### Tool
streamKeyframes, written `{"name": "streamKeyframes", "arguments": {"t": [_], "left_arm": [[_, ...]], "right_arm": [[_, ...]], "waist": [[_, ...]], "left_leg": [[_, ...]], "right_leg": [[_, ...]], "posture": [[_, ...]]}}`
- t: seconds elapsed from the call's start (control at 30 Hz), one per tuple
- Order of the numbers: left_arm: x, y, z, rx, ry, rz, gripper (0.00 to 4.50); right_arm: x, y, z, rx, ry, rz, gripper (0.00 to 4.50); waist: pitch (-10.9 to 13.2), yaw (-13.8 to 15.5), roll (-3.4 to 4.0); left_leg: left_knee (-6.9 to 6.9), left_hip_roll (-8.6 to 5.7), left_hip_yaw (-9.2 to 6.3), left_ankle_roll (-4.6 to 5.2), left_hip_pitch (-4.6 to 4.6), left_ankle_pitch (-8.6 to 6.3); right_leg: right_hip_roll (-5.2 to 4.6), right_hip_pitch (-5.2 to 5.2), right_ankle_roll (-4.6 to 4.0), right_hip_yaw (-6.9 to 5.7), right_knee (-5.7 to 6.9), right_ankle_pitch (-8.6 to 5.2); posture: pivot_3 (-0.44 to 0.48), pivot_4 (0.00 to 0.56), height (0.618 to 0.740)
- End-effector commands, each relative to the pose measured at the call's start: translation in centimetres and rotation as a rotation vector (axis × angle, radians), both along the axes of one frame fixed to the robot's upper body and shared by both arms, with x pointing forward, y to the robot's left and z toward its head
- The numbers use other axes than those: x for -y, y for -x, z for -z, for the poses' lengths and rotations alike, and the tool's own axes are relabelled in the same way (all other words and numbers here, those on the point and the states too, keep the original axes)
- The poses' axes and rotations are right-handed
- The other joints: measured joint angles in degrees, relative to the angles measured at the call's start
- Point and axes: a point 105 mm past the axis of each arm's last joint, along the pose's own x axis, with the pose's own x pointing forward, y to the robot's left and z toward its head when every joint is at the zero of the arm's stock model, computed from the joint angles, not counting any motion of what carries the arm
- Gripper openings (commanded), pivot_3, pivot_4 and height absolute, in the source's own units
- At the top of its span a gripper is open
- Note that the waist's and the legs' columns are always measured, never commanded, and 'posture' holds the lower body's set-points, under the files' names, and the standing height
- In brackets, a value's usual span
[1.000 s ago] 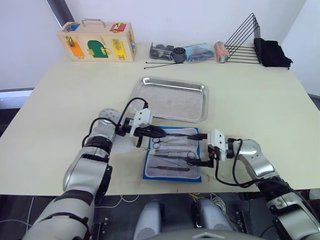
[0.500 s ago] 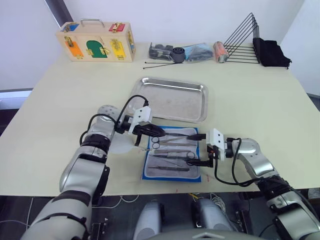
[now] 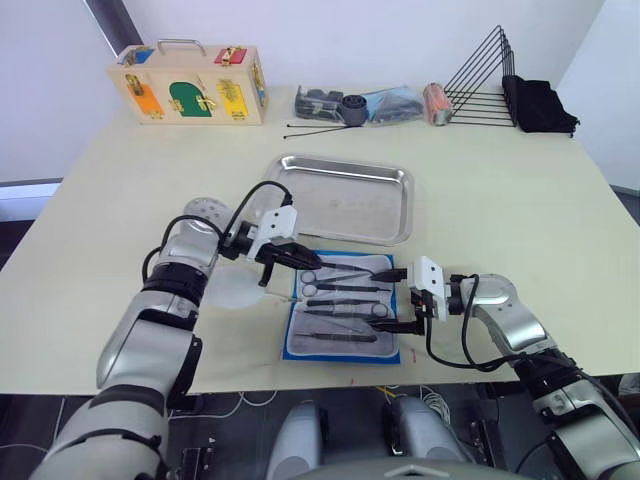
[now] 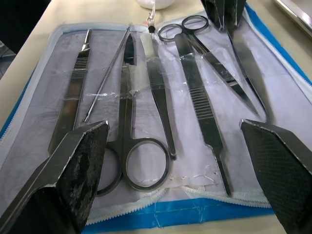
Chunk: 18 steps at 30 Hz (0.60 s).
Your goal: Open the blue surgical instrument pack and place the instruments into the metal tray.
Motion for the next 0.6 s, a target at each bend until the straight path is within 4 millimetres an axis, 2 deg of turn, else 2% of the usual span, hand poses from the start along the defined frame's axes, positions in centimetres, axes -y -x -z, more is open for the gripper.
{"name": "streamKeyframes", "arguments": {"t": [0.03,0.6], "left_arm": [[-0.2,-0.1,-2.9,0.041,0.015,0.020,0.06],[-1.0,0.4,-4.9,0.044,-0.039,-0.012,0.06]], "right_arm": [[2.2,2.0,6.3,-0.205,0.215,0.051,4.50],[2.0,2.0,6.4,-0.208,0.208,0.053,4.50]], "waist": [[0.00,0.01,0.00],[0.00,0.06,-0.01]], "left_leg": [[0.00,0.00,0.01,0.00,0.01,0.00],[0.00,0.00,-0.01,0.00,0.02,0.00]], "right_leg": [[0.00,0.01,0.00,0.00,0.00,0.00],[0.00,0.01,0.00,0.00,0.00,0.00]], "posture": [[0.000,0.150,0.740],[0.000,0.150,0.740]]}}
